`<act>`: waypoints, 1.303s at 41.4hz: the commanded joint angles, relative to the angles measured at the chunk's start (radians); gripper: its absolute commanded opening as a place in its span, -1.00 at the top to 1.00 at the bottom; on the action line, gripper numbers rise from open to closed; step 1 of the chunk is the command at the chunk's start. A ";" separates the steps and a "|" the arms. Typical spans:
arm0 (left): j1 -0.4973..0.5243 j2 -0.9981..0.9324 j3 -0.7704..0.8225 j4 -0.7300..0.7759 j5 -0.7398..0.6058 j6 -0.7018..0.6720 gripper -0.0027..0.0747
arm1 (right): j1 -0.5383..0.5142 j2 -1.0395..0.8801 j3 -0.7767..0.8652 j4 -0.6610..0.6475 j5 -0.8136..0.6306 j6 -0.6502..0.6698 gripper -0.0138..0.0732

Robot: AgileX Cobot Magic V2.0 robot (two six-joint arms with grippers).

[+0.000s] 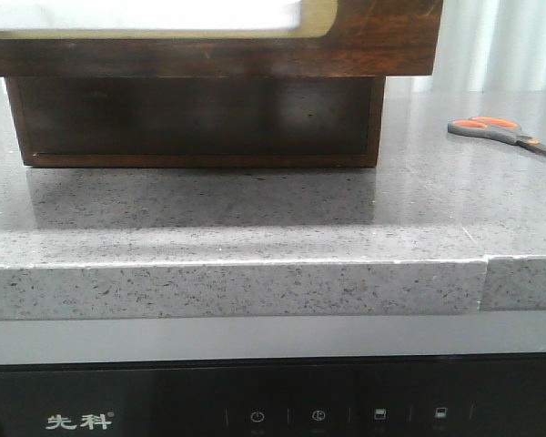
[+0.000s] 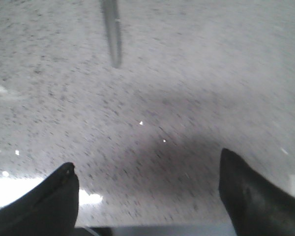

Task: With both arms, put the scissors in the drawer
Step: 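Lower the right gripper onto the scissors and grasp them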

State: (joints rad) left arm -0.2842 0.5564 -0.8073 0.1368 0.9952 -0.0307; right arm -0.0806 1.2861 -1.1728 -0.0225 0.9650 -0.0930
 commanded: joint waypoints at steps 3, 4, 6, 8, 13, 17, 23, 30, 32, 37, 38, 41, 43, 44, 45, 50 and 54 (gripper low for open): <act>-0.008 0.005 -0.030 0.000 -0.068 -0.009 -0.48 | -0.006 0.153 -0.174 0.062 0.029 -0.108 -0.70; -0.008 0.005 -0.030 0.000 -0.068 -0.009 -0.48 | -0.005 0.177 -0.196 0.062 0.036 -0.109 -0.70; -0.008 0.005 -0.030 0.000 -0.069 -0.009 -0.48 | 0.004 0.230 -0.246 0.058 0.062 -0.119 -0.70; -0.008 0.005 -0.030 0.000 -0.069 -0.009 -0.48 | 0.007 0.272 -0.291 0.053 0.074 -0.127 -0.70; -0.008 0.005 -0.030 0.000 -0.069 -0.009 -0.48 | 0.027 0.382 -0.396 0.048 0.092 -0.147 -0.58; -0.008 0.005 -0.030 0.000 -0.069 -0.009 -0.48 | 0.032 0.460 -0.477 0.048 0.108 -0.149 -0.47; -0.008 0.005 -0.030 0.000 -0.069 -0.009 -0.48 | 0.032 0.572 -0.602 0.048 0.149 -0.149 -0.36; -0.008 0.005 -0.030 -0.001 -0.069 -0.009 -0.48 | 0.032 0.685 -0.729 0.048 0.221 -0.149 -0.34; -0.008 0.005 -0.030 -0.001 -0.069 -0.009 -0.48 | 0.032 0.713 -0.759 0.050 0.234 -0.149 -0.34; -0.008 0.005 -0.030 -0.012 -0.069 -0.009 -0.48 | 0.032 0.763 -0.802 0.050 0.242 -0.149 -0.34; -0.008 0.005 -0.030 -0.015 -0.069 -0.009 -0.48 | 0.032 0.770 -0.810 0.050 0.243 -0.149 -0.34; -0.008 0.005 -0.030 -0.021 -0.069 -0.009 -0.48 | 0.032 0.787 -0.822 0.060 0.250 -0.149 -0.33; -0.008 0.005 -0.030 -0.021 -0.069 -0.009 -0.48 | 0.032 0.796 -0.826 0.067 0.252 -0.149 -0.27; -0.008 0.005 -0.030 -0.021 -0.069 -0.009 -0.48 | 0.032 0.799 -0.831 0.069 0.253 -0.149 -0.22; -0.008 0.005 -0.030 -0.021 -0.069 -0.009 -0.48 | 0.032 0.802 -0.832 0.071 0.253 -0.149 -0.17; -0.008 0.005 -0.030 -0.021 -0.069 -0.009 -0.48 | 0.032 0.803 -0.832 0.074 0.253 -0.149 0.19; -0.008 0.005 -0.030 -0.021 -0.069 -0.009 -0.48 | 0.032 0.803 -0.832 0.074 0.253 -0.149 0.42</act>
State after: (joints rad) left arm -0.2842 0.5564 -0.8073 0.1187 0.9931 -0.0307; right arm -0.0465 2.1388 -1.9778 0.0441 1.2230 -0.2304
